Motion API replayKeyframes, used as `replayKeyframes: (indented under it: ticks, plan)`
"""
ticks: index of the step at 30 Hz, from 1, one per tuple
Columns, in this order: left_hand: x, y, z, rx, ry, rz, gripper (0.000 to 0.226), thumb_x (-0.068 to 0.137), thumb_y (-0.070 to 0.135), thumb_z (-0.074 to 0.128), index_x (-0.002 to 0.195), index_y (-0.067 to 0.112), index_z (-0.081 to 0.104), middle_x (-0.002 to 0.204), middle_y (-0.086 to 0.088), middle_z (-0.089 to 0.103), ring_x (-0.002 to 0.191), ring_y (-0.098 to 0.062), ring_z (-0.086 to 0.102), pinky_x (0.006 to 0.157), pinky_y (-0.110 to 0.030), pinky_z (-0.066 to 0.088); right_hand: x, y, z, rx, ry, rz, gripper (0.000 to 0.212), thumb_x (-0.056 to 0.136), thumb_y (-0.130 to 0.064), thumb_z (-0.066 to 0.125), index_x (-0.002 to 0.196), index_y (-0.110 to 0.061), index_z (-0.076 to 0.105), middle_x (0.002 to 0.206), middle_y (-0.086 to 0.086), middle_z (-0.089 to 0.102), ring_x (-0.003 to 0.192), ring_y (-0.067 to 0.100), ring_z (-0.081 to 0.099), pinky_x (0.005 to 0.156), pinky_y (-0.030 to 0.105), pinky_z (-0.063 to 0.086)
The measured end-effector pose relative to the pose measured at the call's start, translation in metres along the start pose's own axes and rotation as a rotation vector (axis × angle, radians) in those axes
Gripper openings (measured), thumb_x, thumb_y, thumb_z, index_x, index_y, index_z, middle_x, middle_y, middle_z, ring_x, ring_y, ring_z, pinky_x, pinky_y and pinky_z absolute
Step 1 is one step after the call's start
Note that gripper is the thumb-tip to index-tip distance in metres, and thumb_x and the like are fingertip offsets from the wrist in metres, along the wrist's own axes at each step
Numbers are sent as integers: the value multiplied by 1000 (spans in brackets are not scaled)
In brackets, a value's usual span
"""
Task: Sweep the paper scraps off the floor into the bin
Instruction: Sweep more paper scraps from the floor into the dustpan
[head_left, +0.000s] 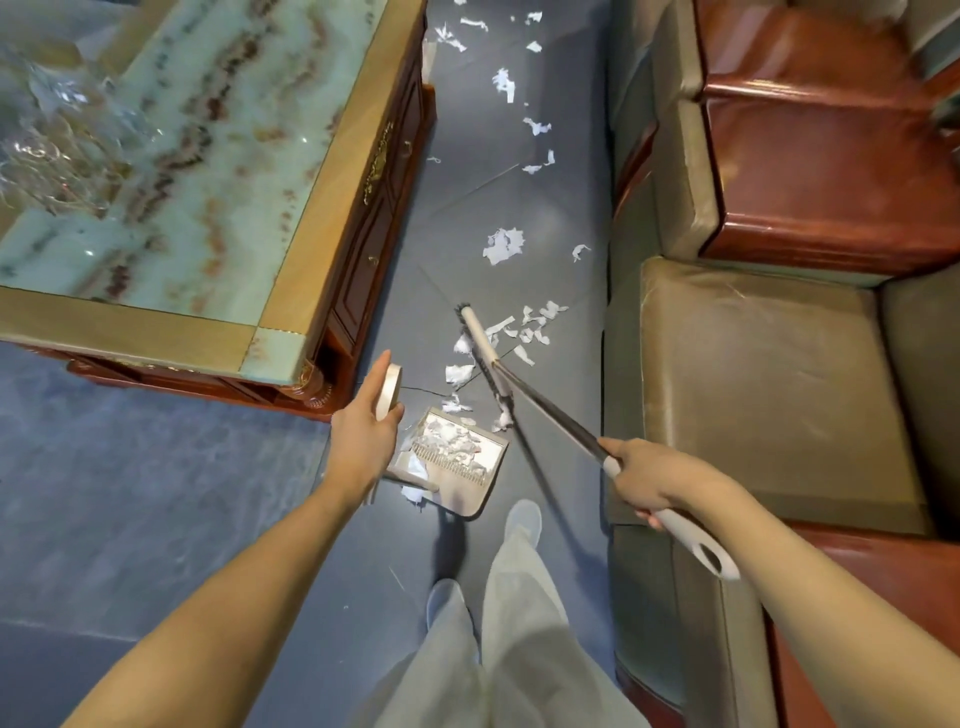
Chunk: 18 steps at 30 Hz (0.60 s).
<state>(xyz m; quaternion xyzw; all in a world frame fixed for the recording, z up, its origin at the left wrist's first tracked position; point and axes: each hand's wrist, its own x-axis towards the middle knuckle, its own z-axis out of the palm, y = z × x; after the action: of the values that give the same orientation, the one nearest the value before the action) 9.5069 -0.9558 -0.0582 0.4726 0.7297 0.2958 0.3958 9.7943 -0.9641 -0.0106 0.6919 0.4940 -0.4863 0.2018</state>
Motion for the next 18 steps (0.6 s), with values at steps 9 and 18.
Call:
replayKeyframes:
  ticks: [9, 18]
  plan:
    - [58, 40, 29, -15, 140, -101, 63, 93, 8, 55, 142, 44, 37, 133, 2, 53, 113, -30, 55, 104, -41, 42, 138, -20, -133, -361, 181, 33, 62, 82, 0, 53, 141, -11, 40, 131, 14, 58, 110, 32, 61, 75, 29, 50]
    - [88, 59, 33, 69, 158, -146, 64, 95, 12, 55, 136, 57, 34, 137, -1, 55, 117, -34, 54, 104, -45, 42, 204, -35, -195, -375, 91, -27, 45, 81, 3, 50, 126, -2, 50, 105, 17, 65, 85, 32, 66, 63, 32, 50]
